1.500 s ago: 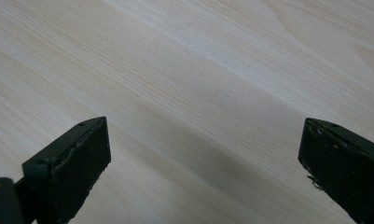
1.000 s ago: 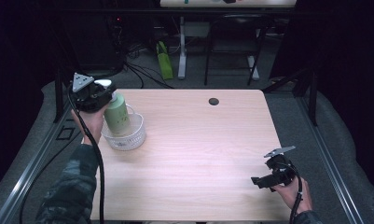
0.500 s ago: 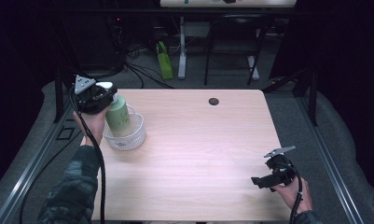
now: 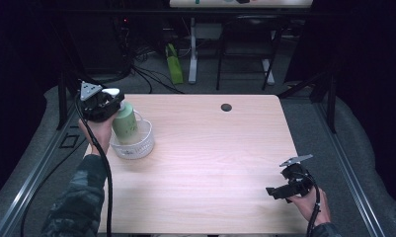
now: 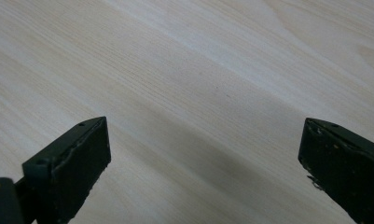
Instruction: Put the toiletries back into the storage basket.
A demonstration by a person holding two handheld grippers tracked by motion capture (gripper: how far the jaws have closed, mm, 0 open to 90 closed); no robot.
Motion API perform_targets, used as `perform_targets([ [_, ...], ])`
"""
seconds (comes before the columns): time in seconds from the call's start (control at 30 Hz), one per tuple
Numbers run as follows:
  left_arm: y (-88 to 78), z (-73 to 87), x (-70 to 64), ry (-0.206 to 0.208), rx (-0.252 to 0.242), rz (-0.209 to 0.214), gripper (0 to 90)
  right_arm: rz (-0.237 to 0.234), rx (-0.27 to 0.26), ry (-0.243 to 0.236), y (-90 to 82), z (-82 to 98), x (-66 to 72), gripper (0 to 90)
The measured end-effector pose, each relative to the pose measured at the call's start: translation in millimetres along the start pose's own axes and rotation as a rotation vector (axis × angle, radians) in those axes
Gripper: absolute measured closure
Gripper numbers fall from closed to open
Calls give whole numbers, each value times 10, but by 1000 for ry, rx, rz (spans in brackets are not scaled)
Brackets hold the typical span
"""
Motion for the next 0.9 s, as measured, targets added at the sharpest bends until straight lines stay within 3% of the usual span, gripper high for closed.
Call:
perform_targets([
  [0.9, 40, 111, 9, -9, 13, 0, 670, 0, 0, -1, 1, 0, 0, 19],
])
Point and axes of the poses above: each handheld gripper's, and its own axes: y roughly forward along the jaws, z roughly out of its underside, x roughly to its left, the point moved 3 cm from there along y, roughly forward along the jaws, and after that the axes turned 9 degrees about -z, right-handed, at the moved point
